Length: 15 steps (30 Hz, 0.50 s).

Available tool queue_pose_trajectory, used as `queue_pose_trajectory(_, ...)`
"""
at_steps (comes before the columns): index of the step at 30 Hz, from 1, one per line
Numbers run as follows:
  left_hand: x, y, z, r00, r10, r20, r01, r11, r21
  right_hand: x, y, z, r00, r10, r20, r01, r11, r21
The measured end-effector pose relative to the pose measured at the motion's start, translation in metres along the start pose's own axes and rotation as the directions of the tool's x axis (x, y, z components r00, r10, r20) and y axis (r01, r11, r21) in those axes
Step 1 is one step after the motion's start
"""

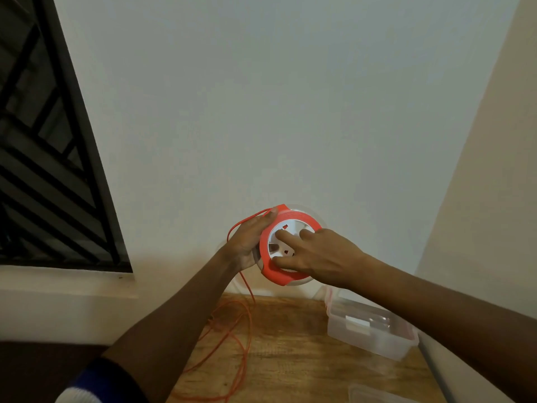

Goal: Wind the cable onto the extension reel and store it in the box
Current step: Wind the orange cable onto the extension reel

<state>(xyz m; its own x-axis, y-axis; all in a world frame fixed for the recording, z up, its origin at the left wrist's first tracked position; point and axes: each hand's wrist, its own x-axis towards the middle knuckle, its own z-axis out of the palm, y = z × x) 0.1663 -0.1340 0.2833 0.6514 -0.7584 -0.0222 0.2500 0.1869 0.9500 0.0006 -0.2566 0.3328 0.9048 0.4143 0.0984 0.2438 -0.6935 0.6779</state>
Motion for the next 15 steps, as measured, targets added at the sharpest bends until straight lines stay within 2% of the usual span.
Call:
queue_pose_trajectory(3,-0.003,0.002,0.003,1.0,0.002,0.019,-0.003,1.0,0.011,0.004,0.001,-0.006,0.999,0.038,0.025,-0.036,0.996,-0.077)
queue_pose_trajectory(9,-0.009,0.009,-0.001,1.0,0.007,0.013,-0.007,1.0,-0.018,0.008,-0.001,-0.01,0.987,0.134,0.091,-0.131,0.991,-0.037)
queue_pose_trajectory(13,-0.011,0.009,-0.003,1.0,0.011,0.005,-0.011,1.0,-0.013,0.011,-0.003,-0.011,0.979,0.157,0.128,-0.149,0.986,-0.073)
queue_pose_trajectory(15,-0.011,0.008,0.001,0.999,0.031,-0.01,-0.031,0.999,0.015,0.016,-0.007,-0.011,0.962,0.247,0.117,-0.246,0.969,-0.031)
